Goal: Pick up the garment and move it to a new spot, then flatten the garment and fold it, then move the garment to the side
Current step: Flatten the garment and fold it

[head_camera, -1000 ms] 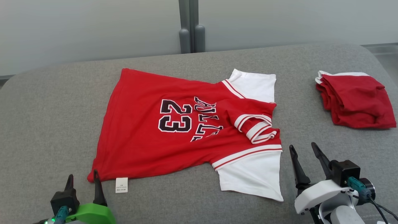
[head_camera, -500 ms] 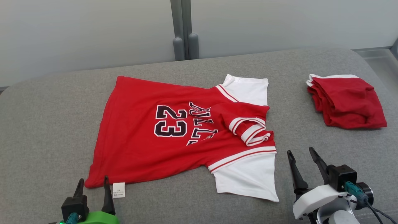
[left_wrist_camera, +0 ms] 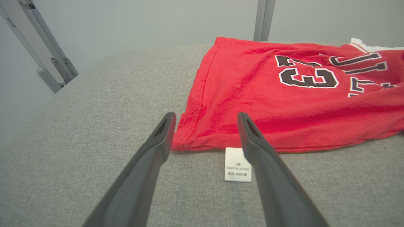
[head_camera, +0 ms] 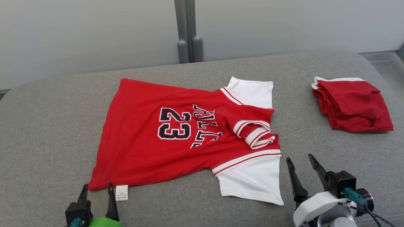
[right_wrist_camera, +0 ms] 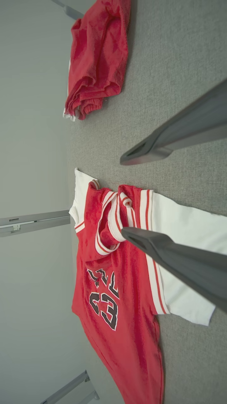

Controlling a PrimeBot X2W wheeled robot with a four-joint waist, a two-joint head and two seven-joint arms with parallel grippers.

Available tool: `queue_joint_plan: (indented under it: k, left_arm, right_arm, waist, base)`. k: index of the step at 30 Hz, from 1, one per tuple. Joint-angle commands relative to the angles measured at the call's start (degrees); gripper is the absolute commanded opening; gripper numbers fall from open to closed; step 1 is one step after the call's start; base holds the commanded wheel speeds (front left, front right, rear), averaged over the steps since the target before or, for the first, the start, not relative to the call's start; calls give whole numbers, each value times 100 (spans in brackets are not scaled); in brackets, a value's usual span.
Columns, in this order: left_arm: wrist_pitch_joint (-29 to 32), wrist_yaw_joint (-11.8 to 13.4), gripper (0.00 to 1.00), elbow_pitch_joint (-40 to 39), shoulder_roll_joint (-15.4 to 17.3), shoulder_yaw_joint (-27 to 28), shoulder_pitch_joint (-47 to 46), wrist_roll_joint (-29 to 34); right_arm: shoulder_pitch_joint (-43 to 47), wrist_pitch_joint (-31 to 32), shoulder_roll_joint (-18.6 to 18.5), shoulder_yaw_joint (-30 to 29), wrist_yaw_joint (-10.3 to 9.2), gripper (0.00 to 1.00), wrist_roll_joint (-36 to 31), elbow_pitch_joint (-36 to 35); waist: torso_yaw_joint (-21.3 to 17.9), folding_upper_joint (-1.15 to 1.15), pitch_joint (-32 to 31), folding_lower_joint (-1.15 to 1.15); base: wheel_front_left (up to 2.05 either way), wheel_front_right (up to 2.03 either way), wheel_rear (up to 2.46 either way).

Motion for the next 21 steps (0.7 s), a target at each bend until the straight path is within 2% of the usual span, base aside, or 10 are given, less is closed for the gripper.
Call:
queue_joint_plan:
  k: [1, 8, 21]
  left_arm:
    - [2, -13, 100, 21, 24, -7, 85, -20]
    - [2, -39, 100, 117, 24, -112, 35, -53]
    - [2, -7, 100, 271, 24, -190, -255, -158]
  right_arm:
    - [90, 1, -3, 56, -11, 100, 45, 80]
    - [46, 1, -7, 483, -12, 100, 97, 765]
    - [-375, 9, 14, 580, -12, 100, -255, 2035]
  waist:
    - [12, 0, 11, 0]
    - [164, 0, 108, 0]
    - [365, 0, 503, 0]
  base:
    - [0, 0, 0]
    - [0, 0, 0]
    - [0, 0, 0]
